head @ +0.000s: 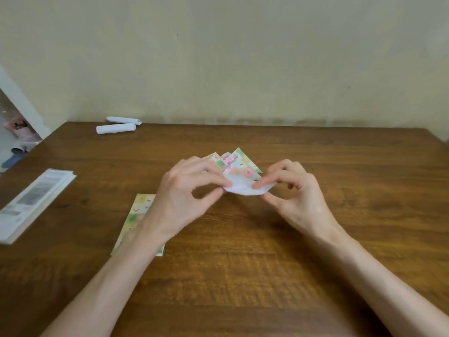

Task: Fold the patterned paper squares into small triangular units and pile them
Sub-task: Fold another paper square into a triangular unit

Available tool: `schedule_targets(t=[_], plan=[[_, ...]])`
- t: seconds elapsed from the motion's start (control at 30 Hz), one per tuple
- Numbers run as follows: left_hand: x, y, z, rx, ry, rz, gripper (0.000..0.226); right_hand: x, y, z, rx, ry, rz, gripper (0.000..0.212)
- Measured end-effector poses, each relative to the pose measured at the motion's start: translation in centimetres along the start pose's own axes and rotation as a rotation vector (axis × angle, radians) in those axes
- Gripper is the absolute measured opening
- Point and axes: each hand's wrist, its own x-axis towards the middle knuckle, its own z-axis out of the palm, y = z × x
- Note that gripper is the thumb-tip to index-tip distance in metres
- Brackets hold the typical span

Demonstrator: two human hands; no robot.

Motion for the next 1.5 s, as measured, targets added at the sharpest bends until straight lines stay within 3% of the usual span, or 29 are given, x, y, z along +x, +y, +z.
schedule_targets(t=[0.13,0.27,0.4,0.6,0.87,1.0,1.2,1.33,1.47,1.5], plan=[[-1.0,0.1,1.8,0.158,-0.209,0.17,0.012,-1.0,2.1,-1.5,-0.162,-0.145,-0.027,0.018],[-1.4,0.3,2.4,0.172,-0.389,0.171,0.012,-1.8,3.0,-2.0,-0.333,-0.28,-0.05,0.019],[-1.6,0.2,2.3,0.15,-0.44,0.094,0.011,-2.1,2.9,-2.7,-0.345,-0.297,-0.082,0.023],[-1.8,0.6,2.3,0.052,-0.478,0.003,0.009,-2.7,3.2,-3.0,-0.275,-0.377,-0.06,0.011],[-1.1,0.0,1.0,0.167,-0.597,-0.21,0.06,-2.8,3.2,-3.2,-0.241,-0.396,-0.054,0.008],[-1.2,0.2,1.3,0.15,-0.571,-0.195,0.06,-2.8,3.0,-3.1,-0.233,-0.415,-0.051,0.004],[-1.8,1.3,3.2,0.023,-0.413,-0.171,0.038,-2.6,2.7,-2.6,-0.169,-0.353,0.013,0.006],[-1.7,1.2,3.7,0.02,-0.362,-0.265,0.032,-2.5,2.6,-1.7,-0.166,-0.319,0.07,0.007],[-1.3,1.4,3.5,0.0,-0.377,-0.355,0.004,-2.6,2.7,-1.0,-0.159,-0.319,0.088,0.009],[-1.2,1.4,3.5,-0.006,-0.367,-0.386,0.015,-2.6,2.7,-1.0,-0.157,-0.321,0.092,0.009]])
